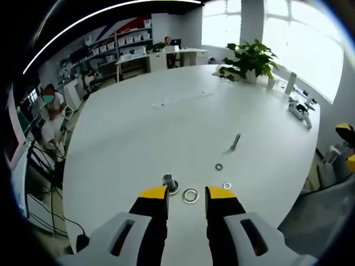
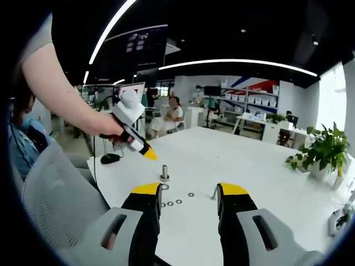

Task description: Place the washer onto the threaded stud by aligning its center hole with the stud, sliding it down to the base, and recovering from edge contact or off-axis alignment until the washer reaches the visible bottom stop.

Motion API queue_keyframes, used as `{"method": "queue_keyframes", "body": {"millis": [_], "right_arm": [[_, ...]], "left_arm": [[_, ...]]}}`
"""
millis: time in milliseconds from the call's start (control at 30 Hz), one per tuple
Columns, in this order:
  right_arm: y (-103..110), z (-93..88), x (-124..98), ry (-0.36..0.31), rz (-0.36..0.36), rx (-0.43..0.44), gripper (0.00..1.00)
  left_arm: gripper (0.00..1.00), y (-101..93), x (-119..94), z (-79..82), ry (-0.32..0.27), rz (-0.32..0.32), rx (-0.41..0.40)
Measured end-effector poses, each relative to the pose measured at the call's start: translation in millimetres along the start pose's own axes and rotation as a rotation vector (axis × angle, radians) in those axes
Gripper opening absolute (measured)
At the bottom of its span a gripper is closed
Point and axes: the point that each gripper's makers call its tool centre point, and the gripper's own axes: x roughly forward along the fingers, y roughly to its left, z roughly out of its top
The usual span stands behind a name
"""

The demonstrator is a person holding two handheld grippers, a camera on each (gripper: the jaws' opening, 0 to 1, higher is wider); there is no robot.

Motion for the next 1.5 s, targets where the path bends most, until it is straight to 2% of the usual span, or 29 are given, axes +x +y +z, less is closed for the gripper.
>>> {"method": "queue_keyframes", "body": {"millis": [333,933,1367,1500], "right_arm": [[3,2.1,1,-0.005,0.012,-0.011,0.42],[1,2.0,0,-0.007,0.002,0.003,0.42],[6,1.5,1,0.0,0.019,-0.013,0.42],[5,0.5,2,0.003,0.016,-0.003,0.42]], "left_arm": [[0.25,-4.6,2,-12.1,0.029,0.003,-0.015],[0.25,-8.1,9,-17.9,0.068,-0.008,-0.032],[0.25,-20.5,25,-30.4,0.128,-0.025,-0.015],[0.25,-18.1,32,-38.6,0.15,-0.027,-0.031]]}}
